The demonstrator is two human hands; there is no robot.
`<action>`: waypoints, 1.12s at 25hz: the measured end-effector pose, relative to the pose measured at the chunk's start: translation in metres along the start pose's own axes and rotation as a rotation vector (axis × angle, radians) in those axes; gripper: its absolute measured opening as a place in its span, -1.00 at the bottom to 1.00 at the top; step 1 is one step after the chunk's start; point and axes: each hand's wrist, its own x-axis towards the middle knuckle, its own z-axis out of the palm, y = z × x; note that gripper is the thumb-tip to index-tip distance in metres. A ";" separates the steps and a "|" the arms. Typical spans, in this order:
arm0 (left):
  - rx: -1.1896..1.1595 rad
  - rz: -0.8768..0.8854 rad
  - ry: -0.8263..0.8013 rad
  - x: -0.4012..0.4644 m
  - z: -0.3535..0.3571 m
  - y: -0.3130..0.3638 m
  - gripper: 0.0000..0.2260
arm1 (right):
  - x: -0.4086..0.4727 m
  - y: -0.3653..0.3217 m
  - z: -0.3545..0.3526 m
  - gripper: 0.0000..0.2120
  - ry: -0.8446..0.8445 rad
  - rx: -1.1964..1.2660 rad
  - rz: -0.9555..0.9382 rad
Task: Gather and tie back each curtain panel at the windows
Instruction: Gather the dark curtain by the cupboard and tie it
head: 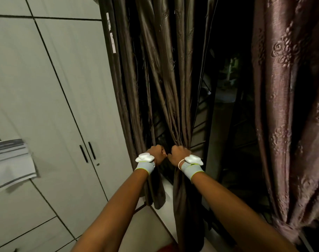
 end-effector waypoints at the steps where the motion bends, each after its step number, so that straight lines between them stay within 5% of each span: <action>1: 0.002 -0.027 0.020 -0.003 -0.004 -0.005 -0.80 | 0.003 -0.005 0.001 -0.66 0.004 -0.005 -0.027; 8: 0.042 -0.163 0.094 -0.002 -0.030 -0.057 -0.71 | 0.029 -0.043 0.012 -0.49 -0.012 0.008 -0.138; 17: 0.014 -0.199 0.097 0.047 -0.060 -0.127 -0.72 | 0.088 -0.110 0.043 -0.52 -0.011 0.022 -0.176; 28: -0.017 -0.112 -0.004 0.152 -0.090 -0.187 -0.73 | 0.176 -0.164 0.064 -0.48 0.114 0.035 0.127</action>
